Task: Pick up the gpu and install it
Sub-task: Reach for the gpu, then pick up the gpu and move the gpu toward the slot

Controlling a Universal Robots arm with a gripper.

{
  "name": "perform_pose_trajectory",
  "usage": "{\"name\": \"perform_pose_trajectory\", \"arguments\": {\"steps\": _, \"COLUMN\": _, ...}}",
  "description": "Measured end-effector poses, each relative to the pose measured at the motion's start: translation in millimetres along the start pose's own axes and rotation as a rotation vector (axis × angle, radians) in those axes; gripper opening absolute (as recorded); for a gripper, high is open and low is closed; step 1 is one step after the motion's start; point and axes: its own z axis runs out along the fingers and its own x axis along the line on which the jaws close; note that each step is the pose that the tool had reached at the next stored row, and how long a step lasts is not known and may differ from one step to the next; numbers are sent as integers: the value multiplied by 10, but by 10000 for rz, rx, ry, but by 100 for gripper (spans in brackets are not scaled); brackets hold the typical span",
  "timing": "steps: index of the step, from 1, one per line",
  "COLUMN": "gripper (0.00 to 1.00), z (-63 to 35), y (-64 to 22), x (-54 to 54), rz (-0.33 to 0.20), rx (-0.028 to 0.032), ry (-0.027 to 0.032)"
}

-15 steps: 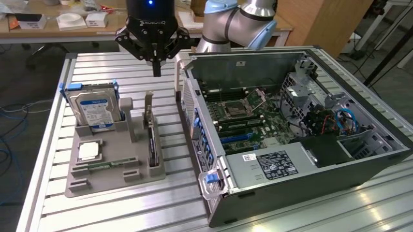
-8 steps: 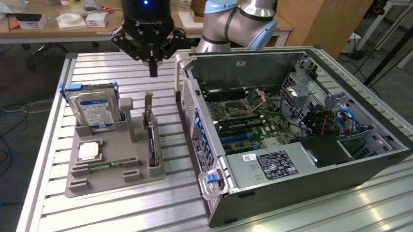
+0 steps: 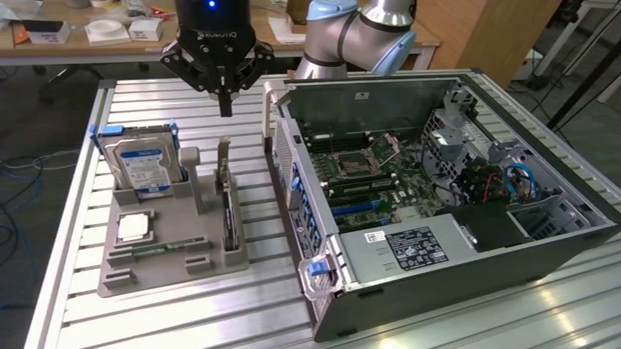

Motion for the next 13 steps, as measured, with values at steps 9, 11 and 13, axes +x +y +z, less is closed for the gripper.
{"name": "perform_pose_trajectory", "arguments": {"steps": 9, "gripper": 11, "z": 0, "y": 0, "x": 0, "rz": 1, "rx": 0, "ry": 0}}
{"name": "perform_pose_trajectory", "arguments": {"steps": 11, "gripper": 11, "z": 0, "y": 0, "x": 0, "rz": 1, "rx": 0, "ry": 0}}
{"name": "perform_pose_trajectory", "arguments": {"steps": 13, "gripper": 11, "z": 0, "y": 0, "x": 0, "rz": 1, "rx": 0, "ry": 0}}
